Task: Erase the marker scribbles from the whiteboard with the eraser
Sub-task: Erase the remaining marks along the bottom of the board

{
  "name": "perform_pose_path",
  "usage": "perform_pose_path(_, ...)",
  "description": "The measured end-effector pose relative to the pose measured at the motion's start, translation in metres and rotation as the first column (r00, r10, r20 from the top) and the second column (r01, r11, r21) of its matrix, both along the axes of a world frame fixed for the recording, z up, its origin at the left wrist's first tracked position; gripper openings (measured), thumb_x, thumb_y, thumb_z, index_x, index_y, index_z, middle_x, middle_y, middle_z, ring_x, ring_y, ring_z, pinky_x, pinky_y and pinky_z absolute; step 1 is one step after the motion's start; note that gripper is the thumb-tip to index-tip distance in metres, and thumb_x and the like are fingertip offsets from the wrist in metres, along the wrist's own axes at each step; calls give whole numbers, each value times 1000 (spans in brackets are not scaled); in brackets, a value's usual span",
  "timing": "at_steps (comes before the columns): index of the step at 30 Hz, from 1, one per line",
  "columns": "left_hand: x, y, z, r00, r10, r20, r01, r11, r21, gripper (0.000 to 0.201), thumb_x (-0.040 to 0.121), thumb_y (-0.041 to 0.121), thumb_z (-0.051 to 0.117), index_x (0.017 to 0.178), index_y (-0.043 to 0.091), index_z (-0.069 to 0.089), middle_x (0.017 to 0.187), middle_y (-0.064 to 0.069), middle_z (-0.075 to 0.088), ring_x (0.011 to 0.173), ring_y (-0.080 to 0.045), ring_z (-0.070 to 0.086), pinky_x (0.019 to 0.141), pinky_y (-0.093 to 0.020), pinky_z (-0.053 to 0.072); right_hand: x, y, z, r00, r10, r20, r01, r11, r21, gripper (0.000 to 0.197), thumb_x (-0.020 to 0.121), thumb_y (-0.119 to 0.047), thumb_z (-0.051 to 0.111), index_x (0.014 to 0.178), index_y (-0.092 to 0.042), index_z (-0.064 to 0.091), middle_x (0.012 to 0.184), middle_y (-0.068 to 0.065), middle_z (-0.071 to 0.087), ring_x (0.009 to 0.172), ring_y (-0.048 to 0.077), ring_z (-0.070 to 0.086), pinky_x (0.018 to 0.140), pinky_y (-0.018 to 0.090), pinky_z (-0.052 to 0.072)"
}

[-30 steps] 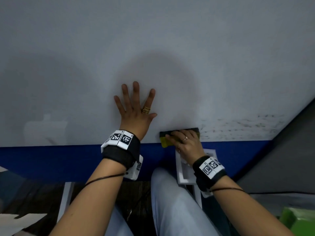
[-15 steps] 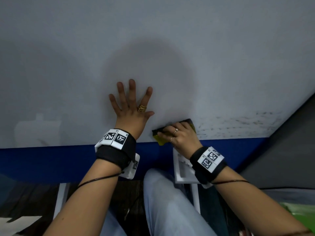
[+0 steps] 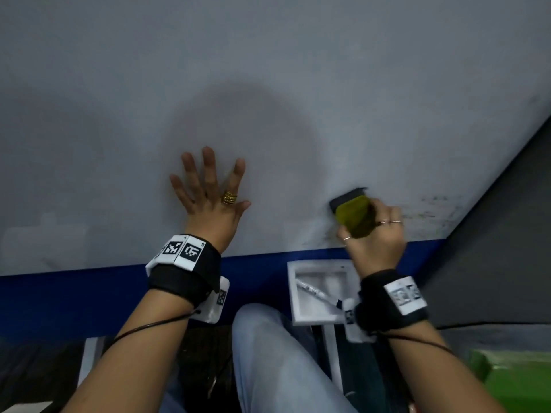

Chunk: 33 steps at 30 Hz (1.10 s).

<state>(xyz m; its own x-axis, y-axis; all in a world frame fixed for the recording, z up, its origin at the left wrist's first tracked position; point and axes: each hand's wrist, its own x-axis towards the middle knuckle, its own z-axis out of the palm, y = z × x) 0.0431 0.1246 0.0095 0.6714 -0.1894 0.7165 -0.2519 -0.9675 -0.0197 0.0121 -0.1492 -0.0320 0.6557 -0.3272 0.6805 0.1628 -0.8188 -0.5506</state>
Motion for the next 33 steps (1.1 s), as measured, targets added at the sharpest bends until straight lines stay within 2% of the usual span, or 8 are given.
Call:
perform_pose_path(4,-1,1,0,1000,-4,15,4,1000,-7,83,87,45,46,146,41,-13,146,2,-42,134,-47,-8,104,-54,-19,-8,77,-10,987,121,-102,-120,993,12,55,45,-16,84,93,-4,59,88,15,58,79,35,59,57,35,49)
perform_pose_path(7,-7,-6,3,999,43,1,-43,998,-46,85,86,40,52,147,41,-7,152,-5,-29,135,-46,-4,107,-60,-11,-6,88,-6,968,160,-192,-116,968,221,52,50,-18,83,94,-8,56,94,11,57,85,32,58,64,35,49)
perform_pose_path(11,-22,-47,13,996,83,-39,-89,968,-236,75,80,27,55,143,37,17,150,-14,1,138,-39,-2,100,-72,4,0,42,4,982,110,-157,-40,918,394,51,52,-22,82,93,-14,53,96,8,59,82,27,59,70,36,51)
perform_pose_path(16,-26,-105,31,996,-84,3,84,993,-80,90,70,12,69,141,42,22,151,-4,6,140,-27,-10,96,-68,-13,5,-61,6,986,-131,-104,167,731,662,60,51,-23,85,99,-27,50,99,10,65,86,23,64,82,45,54)
perform_pose_path(20,-15,-144,49,990,-143,-21,144,989,43,86,74,20,67,142,44,19,154,-2,-2,140,-28,-26,100,-62,-21,9,-65,7,977,-190,-99,200,649,734,59,59,-7,85,108,-18,54,104,14,65,93,27,65,88,42,53)
perform_pose_path(24,-3,-153,44,993,-96,-63,99,994,55,91,76,18,65,144,46,12,150,3,-35,135,-27,-35,94,-69,-22,2,-21,11,994,-92,-52,105,811,576,56,59,-16,84,108,-16,57,108,2,58,88,14,57,78,27,49)
perform_pose_path(27,0,-151,40,995,-88,-43,91,993,74,92,75,16,65,144,46,12,148,6,-37,136,-26,-33,91,-71,-20,3,-27,12,994,-80,-75,106,876,470,60,61,-21,83,115,-13,58,111,0,53,90,12,54,77,24,45)
perform_pose_path(33,4,-150,36,997,-75,-21,76,992,100,99,74,26,66,145,45,1,149,3,-35,136,-28,-33,94,-72,-13,28,-121,14,951,-300,-80,279,713,643,69,81,-18,72,140,-6,39,131,22,47,118,34,51,104,32,37)
